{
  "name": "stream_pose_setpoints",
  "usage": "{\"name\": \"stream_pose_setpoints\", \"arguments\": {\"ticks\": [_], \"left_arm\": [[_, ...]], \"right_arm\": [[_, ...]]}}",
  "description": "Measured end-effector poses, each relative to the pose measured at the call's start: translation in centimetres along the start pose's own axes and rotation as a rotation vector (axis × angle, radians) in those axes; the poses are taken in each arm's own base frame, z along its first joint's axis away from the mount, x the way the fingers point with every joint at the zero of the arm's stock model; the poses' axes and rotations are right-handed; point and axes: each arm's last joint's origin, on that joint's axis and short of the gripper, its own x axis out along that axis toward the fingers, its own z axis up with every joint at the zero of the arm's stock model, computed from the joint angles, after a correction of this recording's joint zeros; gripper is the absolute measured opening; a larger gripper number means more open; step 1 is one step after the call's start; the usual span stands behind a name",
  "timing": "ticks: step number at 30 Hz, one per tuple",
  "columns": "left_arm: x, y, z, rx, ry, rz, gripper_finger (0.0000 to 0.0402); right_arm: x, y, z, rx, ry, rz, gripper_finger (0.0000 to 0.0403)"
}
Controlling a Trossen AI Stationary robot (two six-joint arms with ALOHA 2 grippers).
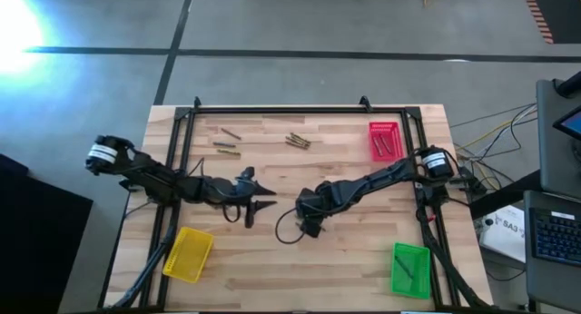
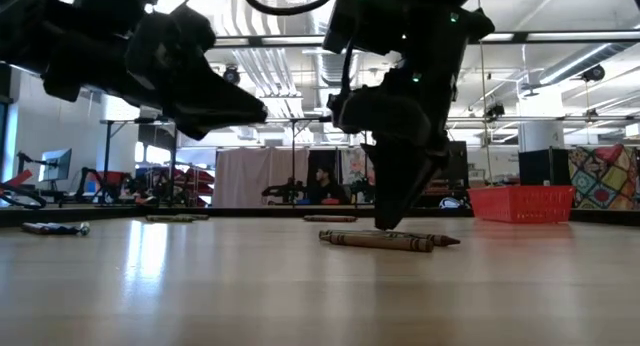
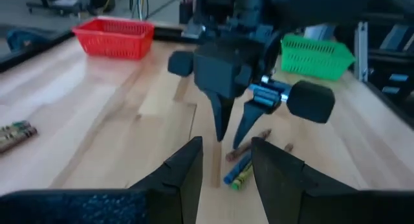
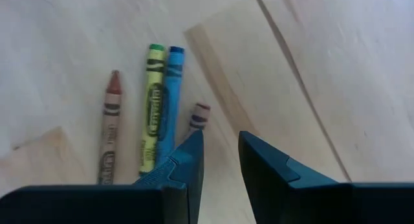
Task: Sort crayons
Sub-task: Put the brown crayon into the green bin
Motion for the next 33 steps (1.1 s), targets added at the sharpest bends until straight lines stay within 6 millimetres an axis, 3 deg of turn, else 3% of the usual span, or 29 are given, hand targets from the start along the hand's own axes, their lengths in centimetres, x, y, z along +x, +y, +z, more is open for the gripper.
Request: {"name": "stream_pose_setpoints", "arguments": {"ticks": [15,33], "left_arm": [[-5.1,1.4,-1.1,-0.006,-0.324,-0.041,0.0115],[-5.4,1.5,-1.3,0.008,-0.337,-0.038,0.0115]], "right_arm": [[0.3,0.5,-0.2,0.001,-0.014,0.007,0.0088],[1.2,-0.7,-2.1,0.013,0.036,-0.031,0.0031]]}}
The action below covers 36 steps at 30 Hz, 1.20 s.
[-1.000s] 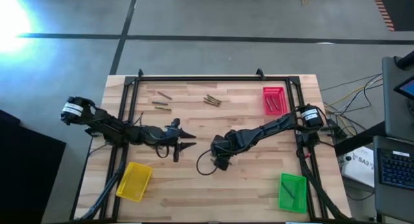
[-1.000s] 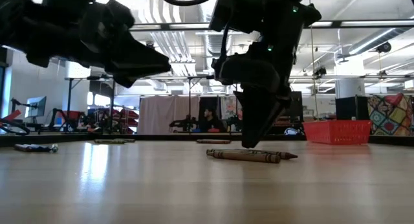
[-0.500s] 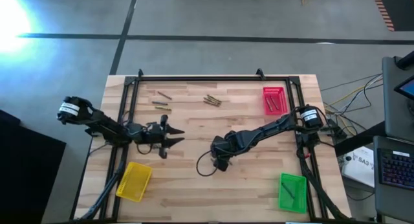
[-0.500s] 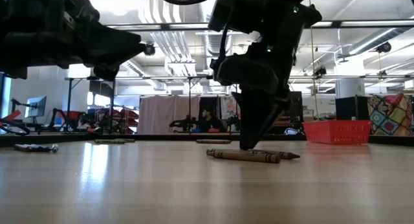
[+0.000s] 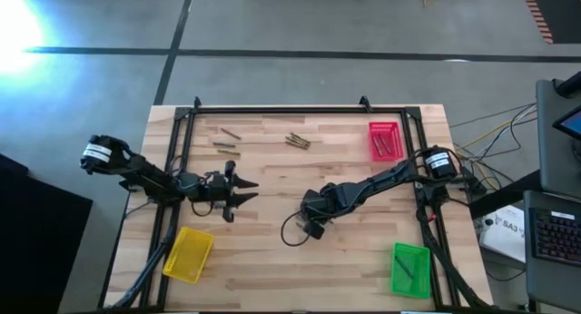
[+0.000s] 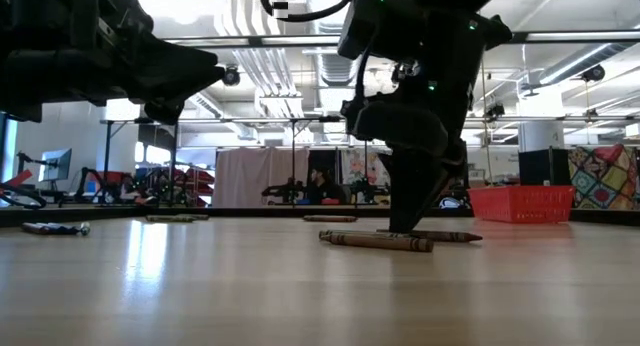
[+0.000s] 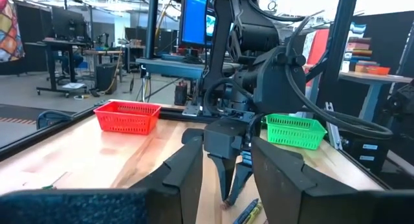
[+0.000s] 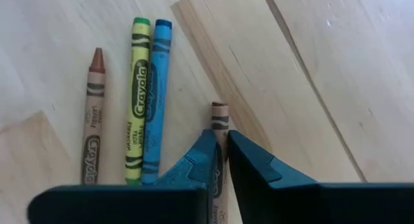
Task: Sort crayons
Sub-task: Put the brown crayon into the green bin
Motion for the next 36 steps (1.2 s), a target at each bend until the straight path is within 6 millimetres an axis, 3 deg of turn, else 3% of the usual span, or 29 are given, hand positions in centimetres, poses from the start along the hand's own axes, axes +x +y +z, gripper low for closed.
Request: {"name": "stream_pose_setpoints", "arguments": {"ticks": [5,8,12,24,31,36], "left_arm": [[0.0,0.0,0.0,0.014,0.005,0.001,0.0115],[0.0,0.0,-0.1,0.015,0.006,0.001,0.0115],[0.0,0.0,-0.1,0.016,0.01,0.001,0.0115],[0.0,0.0,-0.1,0.015,0.008,0.0,0.0115],[0.1,0.0,0.0,0.014,0.002,-0.001,0.0115],[0.8,-0.2,0.5,0.008,-0.026,-0.003,0.0115]], "right_arm": [[-1.9,-0.5,-0.5,-0.028,0.036,-0.008,0.0012],[-4.4,-0.4,-0.8,-0.005,0.01,0.01,0.0011],[-7.6,-0.4,-2.6,0.06,0.017,0.009,0.0011],[-15.8,3.5,-12.4,0.3,0.058,0.18,0.0009],[-17.9,4.2,-18.8,0.371,0.147,0.114,0.0009],[-17.8,4.6,-21.9,0.454,0.171,0.036,0.0009]]}}
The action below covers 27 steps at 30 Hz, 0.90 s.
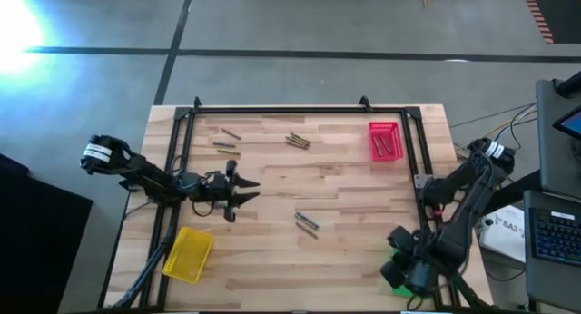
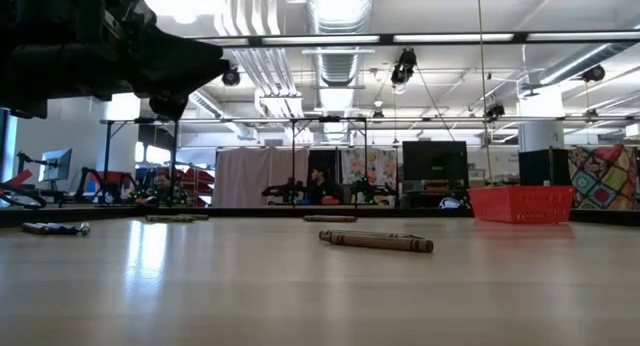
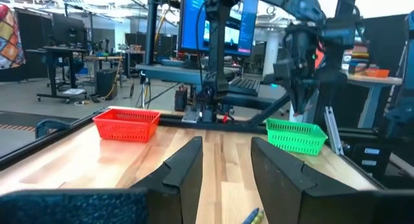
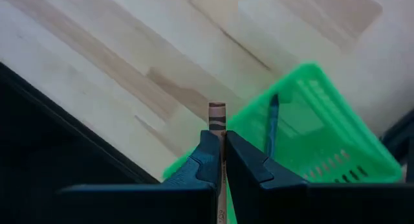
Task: Sort crayons
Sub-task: Put the brown crayon into the green bin, then put the blue crayon into the yellow bin
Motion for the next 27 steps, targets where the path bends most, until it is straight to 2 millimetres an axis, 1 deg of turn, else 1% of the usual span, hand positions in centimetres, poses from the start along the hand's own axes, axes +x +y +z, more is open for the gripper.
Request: {"name": "stream_pose_setpoints", "arguments": {"ticks": [3,6,11,16,19,21,24,27], "left_arm": [[0.3,-0.1,0.2,-0.002,-0.007,-0.001,0.0115],[0.5,-0.1,0.2,0.0,-0.001,0.0,0.0115],[0.9,-0.2,0.2,0.004,0.016,0.001,0.0115],[1.2,-0.3,0.3,0.006,0.026,0.001,0.0115],[1.2,-0.3,0.2,0.007,0.031,0.001,0.0115],[1.3,-0.3,0.3,0.008,0.034,0.001,0.0115],[1.6,-0.4,0.5,0.005,0.022,0.0,0.0115],[1.9,-0.5,0.8,0.003,0.014,0.0,0.0115]], "right_arm": [[0.6,-0.1,-1.1,0.003,-0.001,-0.019,0.0012],[1.2,-0.1,-1.6,-0.009,-0.011,-0.047,0.0026],[1.9,-0.1,-1.8,-0.014,-0.002,-0.093,0.0056],[1.5,-0.6,-1.4,-0.008,-0.021,-0.135,0.0068],[0.8,-1.1,-0.7,-0.01,-0.05,-0.145,0.0068],[0.4,-1.1,0.1,-0.041,-0.107,-0.123,0.0068],[-0.1,-0.8,1.7,-0.118,-0.247,-0.067,0.0067],[-0.4,-0.2,3.9,-0.21,-0.438,-0.046,0.007]]}}
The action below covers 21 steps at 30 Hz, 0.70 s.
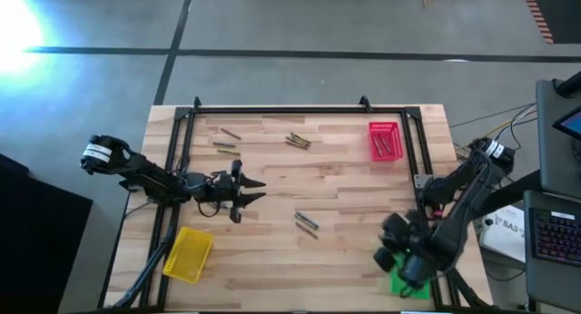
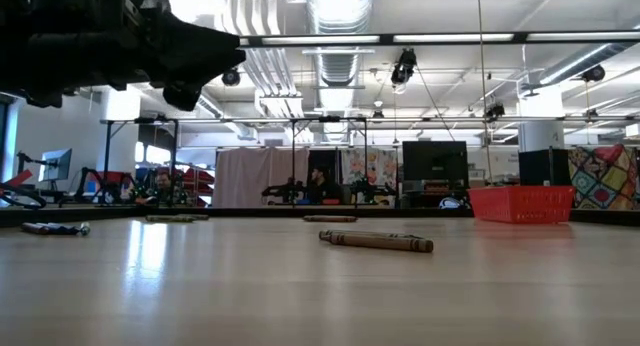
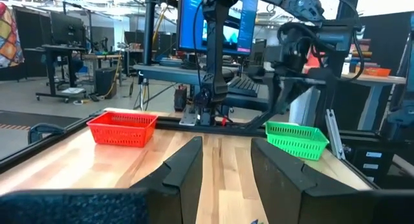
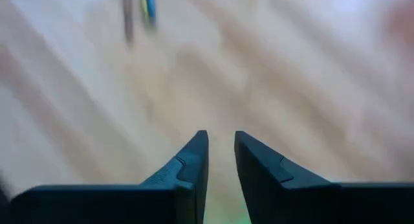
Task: Sort crayons
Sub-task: Put the blue crayon into the yellow bin
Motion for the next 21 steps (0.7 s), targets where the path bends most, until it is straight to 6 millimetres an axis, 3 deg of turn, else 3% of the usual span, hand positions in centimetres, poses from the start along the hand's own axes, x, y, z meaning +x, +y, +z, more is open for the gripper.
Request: {"name": "stream_pose_setpoints", "arguments": {"ticks": [6,11,15,21], "left_arm": [[0.4,-0.1,-0.5,-0.062,0.071,0.007,0.0115],[0.5,-0.2,-0.8,-0.079,0.114,-0.009,0.0115],[0.4,-0.3,-0.8,-0.089,0.117,-0.026,0.0115],[0.4,-0.3,-0.8,-0.078,0.118,-0.026,0.0115]], "right_arm": [[5.2,1.9,3.4,-0.092,-0.222,0.062,0.0103],[9.5,3.4,6.6,-0.157,-0.284,0.125,0.0128],[11.5,3.8,8.7,-0.164,-0.312,0.099,0.0128],[15.1,4.4,9.7,-0.192,-0.279,0.008,0.0118]]}}
